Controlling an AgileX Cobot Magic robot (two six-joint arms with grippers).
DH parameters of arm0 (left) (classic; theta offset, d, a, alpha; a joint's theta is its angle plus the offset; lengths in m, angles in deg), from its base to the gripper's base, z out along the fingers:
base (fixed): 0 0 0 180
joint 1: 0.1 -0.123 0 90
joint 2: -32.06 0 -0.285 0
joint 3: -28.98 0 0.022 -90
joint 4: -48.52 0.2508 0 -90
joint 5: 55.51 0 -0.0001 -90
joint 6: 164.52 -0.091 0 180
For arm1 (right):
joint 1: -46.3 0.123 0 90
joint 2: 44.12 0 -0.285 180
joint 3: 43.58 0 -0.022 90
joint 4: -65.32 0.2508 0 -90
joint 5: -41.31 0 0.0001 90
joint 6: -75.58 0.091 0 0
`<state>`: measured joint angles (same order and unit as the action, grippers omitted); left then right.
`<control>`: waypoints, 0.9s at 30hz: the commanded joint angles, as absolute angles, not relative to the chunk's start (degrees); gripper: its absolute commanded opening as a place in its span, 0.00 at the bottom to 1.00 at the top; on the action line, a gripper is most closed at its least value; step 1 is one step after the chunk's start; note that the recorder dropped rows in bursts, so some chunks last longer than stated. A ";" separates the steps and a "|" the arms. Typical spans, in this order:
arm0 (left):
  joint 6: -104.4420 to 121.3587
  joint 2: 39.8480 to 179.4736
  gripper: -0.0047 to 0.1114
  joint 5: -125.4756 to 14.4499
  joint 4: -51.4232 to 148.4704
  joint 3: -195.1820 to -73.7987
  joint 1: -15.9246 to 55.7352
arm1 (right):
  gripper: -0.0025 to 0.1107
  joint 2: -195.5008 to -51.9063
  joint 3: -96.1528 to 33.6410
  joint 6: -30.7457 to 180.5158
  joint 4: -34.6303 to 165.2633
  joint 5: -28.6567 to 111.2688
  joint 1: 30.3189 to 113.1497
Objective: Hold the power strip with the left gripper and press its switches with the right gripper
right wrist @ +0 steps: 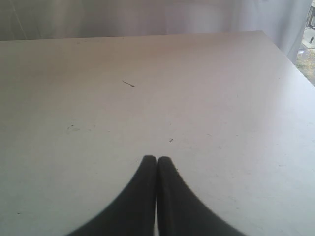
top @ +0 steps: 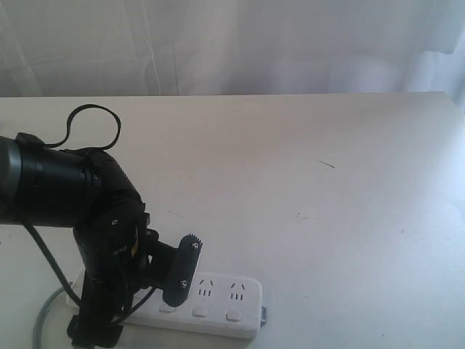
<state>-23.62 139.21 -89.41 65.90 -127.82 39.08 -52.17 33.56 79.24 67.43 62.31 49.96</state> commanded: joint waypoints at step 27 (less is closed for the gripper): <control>-46.18 139.26 0.94 -89.44 55.77 -123.00 30.83 | 0.02 -51.91 33.64 79.30 67.06 61.56 49.82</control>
